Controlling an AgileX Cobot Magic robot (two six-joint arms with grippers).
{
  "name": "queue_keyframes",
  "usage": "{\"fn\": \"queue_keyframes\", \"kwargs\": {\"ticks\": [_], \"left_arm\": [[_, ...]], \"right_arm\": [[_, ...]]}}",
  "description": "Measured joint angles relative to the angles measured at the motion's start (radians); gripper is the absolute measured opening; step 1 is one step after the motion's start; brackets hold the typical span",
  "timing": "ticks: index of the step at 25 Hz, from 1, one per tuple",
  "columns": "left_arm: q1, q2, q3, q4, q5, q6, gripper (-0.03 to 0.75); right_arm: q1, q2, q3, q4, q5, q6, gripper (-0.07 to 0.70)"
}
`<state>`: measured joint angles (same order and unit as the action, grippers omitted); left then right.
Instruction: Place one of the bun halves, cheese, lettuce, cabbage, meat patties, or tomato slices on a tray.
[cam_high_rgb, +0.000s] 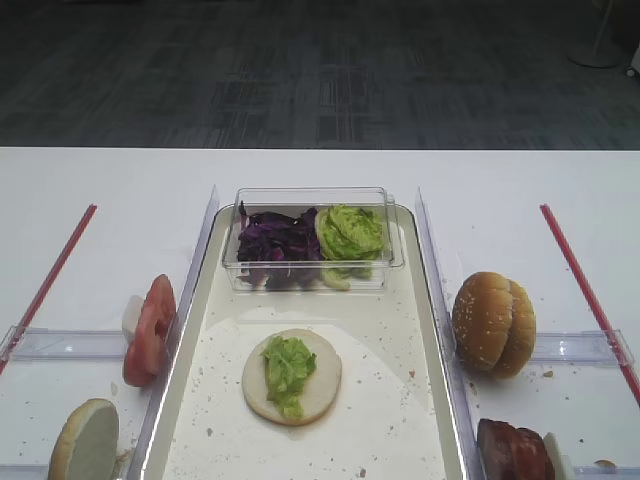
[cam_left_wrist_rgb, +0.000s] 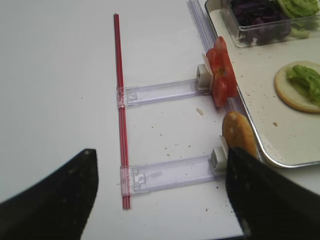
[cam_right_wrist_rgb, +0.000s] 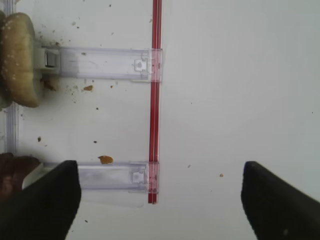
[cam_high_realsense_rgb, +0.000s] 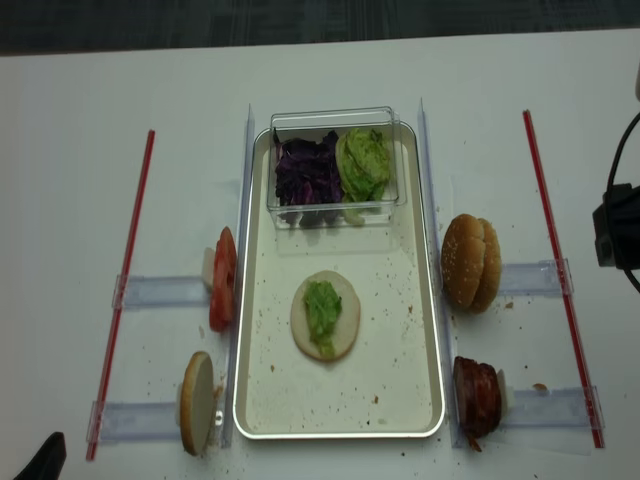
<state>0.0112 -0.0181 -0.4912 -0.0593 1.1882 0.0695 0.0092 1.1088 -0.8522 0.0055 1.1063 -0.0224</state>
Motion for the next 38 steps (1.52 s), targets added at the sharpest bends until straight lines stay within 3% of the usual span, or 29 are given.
{"fn": "queue_keyframes", "kwargs": {"ticks": [14, 26, 38], "left_arm": [[0.000, 0.000, 0.000, 0.000, 0.000, 0.000, 0.491], [0.000, 0.000, 0.000, 0.000, 0.000, 0.000, 0.491], [0.000, 0.000, 0.000, 0.000, 0.000, 0.000, 0.491]], "right_arm": [[0.000, -0.424, 0.337, 0.000, -0.058, 0.022, 0.664], [0.000, -0.704, 0.372, -0.005, -0.004, 0.028, 0.664], [0.000, -0.944, 0.372, -0.005, 0.007, 0.030, 0.664]]}}
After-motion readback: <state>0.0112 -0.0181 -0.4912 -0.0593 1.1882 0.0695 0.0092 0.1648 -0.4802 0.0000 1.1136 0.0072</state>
